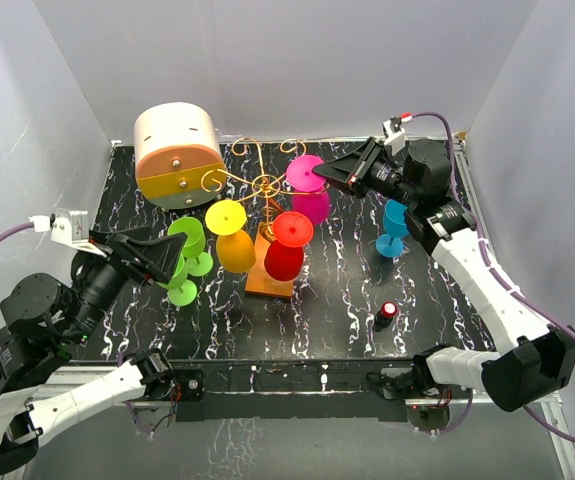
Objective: Place the wine glass upside down on the wine glass rack
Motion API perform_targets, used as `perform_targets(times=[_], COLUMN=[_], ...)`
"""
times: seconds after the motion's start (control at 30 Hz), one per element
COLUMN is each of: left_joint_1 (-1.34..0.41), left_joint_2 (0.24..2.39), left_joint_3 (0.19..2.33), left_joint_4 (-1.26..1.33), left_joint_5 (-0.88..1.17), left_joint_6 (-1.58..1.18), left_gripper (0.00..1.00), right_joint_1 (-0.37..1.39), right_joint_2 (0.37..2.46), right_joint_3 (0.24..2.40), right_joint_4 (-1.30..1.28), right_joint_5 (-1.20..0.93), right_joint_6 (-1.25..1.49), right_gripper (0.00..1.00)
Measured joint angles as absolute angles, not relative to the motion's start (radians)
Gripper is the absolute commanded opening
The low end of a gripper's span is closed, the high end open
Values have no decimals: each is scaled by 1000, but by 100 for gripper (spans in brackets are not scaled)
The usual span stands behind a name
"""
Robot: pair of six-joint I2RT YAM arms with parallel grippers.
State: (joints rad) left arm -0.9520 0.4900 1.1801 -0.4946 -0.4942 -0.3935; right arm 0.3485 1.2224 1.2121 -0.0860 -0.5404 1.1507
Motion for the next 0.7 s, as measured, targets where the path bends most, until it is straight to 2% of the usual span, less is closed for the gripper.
perform_targets(times=[0.7], left_joint_1=[-952], left_joint_2=[497], left_joint_3=[1178], left_joint_4=[-495], left_joint_5=[-516], left_joint_6=[-394], left_gripper=[87], right_joint_1=[348], right_joint_2=[1142], right_joint_3=[1182], right_joint_4=[-212], right_joint_5=[-390], right_joint_6=[1077], right_gripper=[0])
